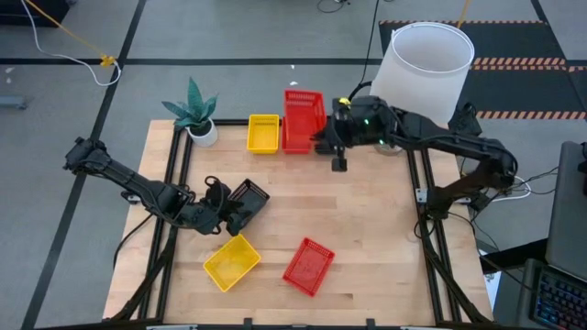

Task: Stack baskets by color
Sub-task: Stack the middle red basket on the top red basket

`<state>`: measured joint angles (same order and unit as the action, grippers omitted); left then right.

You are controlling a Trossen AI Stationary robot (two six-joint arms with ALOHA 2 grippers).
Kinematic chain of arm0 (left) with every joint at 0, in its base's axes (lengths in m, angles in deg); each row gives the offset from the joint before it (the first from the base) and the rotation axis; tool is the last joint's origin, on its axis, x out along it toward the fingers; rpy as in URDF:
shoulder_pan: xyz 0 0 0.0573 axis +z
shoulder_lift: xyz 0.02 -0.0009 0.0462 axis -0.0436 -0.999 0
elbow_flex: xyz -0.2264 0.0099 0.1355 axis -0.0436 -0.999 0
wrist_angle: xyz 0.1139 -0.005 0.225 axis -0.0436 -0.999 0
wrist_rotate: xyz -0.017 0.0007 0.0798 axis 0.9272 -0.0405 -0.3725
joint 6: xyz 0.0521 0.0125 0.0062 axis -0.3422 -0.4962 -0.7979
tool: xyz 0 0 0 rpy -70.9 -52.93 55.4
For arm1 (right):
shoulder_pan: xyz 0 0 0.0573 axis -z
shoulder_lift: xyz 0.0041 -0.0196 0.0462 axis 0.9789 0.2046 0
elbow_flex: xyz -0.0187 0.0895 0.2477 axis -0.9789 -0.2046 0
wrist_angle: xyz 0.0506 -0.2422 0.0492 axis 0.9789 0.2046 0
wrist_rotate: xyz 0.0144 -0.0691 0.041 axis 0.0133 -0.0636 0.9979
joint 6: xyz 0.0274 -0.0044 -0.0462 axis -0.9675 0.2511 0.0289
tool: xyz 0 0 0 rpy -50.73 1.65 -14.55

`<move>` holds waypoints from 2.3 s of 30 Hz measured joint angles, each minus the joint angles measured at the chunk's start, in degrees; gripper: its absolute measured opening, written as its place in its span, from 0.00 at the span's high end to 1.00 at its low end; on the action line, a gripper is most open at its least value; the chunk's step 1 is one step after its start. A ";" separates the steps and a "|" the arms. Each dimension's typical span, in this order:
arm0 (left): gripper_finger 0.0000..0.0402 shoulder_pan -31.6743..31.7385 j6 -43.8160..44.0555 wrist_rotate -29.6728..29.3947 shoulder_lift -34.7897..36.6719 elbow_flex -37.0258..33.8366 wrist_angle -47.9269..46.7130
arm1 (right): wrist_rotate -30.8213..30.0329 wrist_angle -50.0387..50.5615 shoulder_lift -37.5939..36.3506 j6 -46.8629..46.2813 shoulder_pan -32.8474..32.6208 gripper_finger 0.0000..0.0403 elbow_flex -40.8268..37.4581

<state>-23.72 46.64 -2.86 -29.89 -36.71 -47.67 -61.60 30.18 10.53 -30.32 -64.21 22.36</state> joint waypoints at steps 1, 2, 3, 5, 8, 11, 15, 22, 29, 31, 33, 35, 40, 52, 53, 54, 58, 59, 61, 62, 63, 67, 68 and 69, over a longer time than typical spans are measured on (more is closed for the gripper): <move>0.43 0.00 -0.27 0.00 0.00 0.00 -0.10 | 0.50 0.41 0.99 0.61 0.59 0.99 1.17; 0.43 0.00 -0.68 -0.02 0.00 0.00 -0.12 | 1.18 0.90 1.92 1.03 1.12 0.99 2.43; 0.43 0.00 -1.23 -0.04 0.00 0.02 -0.08 | 1.31 1.37 2.94 1.23 1.65 0.99 3.70; 0.43 0.00 -1.99 -0.02 0.00 0.02 -0.13 | 1.29 2.16 5.07 1.74 2.53 0.99 6.13; 0.43 0.00 -2.55 -0.03 0.00 0.02 -0.12 | 1.24 3.02 7.84 3.00 3.47 0.99 9.77; 0.43 0.00 -2.92 -0.04 0.00 0.02 -0.12 | 1.19 3.19 9.97 3.84 4.34 0.99 13.39; 0.43 0.00 -5.04 -0.04 0.00 0.02 -0.12 | 1.19 3.92 12.15 4.52 5.63 0.99 16.87; 0.43 0.00 -9.01 -0.09 0.00 0.02 -0.55 | 1.14 4.08 12.78 6.55 7.00 0.99 15.90; 0.43 0.00 -9.02 0.26 0.00 0.02 -0.95 | 1.13 3.75 12.78 6.60 7.67 0.99 14.57; 0.43 0.00 -9.02 0.50 0.00 0.02 -0.93 | 1.23 3.32 12.78 7.24 8.07 0.99 13.85; 0.43 0.00 -9.00 0.52 0.00 0.02 -0.93 | 1.29 2.85 12.78 7.74 8.81 0.99 12.87; 0.43 0.00 -8.72 0.52 0.00 0.02 -0.91 | 1.61 2.20 12.78 8.33 9.68 0.99 11.64; 0.43 0.00 -8.61 0.57 0.00 0.02 -0.86 | 4.26 -0.35 12.78 8.69 11.76 0.99 7.25; 0.43 0.00 -7.97 0.66 0.01 0.02 -0.82 | 7.28 -16.23 12.75 8.84 13.06 0.99 -8.34; 0.43 0.00 -7.94 0.67 0.02 0.02 -0.84 | 7.28 -17.49 12.75 8.86 13.06 0.99 -9.74; 0.43 0.00 -7.90 0.68 0.02 0.02 -0.84 | 7.28 -18.56 12.75 8.86 13.13 0.99 -11.03; 0.43 0.00 -7.78 0.68 0.02 0.02 -0.84 | 7.80 -20.96 12.75 8.66 13.72 0.99 -15.14; 0.43 0.00 -7.78 0.68 0.02 0.02 -0.83 | 8.57 -21.21 12.81 8.72 13.91 0.99 -15.92; 0.43 0.00 -7.79 0.68 0.02 0.02 -0.84 | 9.09 -22.87 13.70 8.82 14.21 0.99 -16.95; 0.43 0.00 -7.80 0.68 0.02 0.02 -0.82 | 9.45 -23.35 14.21 8.78 14.46 0.99 -17.23; 0.43 0.00 -7.78 0.68 0.02 0.02 -0.84 | 10.16 -23.23 14.82 8.80 14.72 0.99 -17.33; 0.43 0.00 -8.01 0.72 0.02 0.00 -0.86 | 11.69 -24.72 18.16 9.95 15.21 0.99 -17.12; 0.43 0.00 -7.99 0.72 0.02 0.00 -0.84 | 11.69 -24.90 19.04 9.96 15.26 0.99 -17.12; 0.43 0.00 -7.97 0.75 0.02 0.00 -0.84 | 11.68 -25.30 19.85 9.91 15.26 0.99 -17.12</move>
<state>-23.72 38.68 -2.11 -29.87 -36.71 -48.51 -49.91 4.89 30.38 -20.42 -48.95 5.24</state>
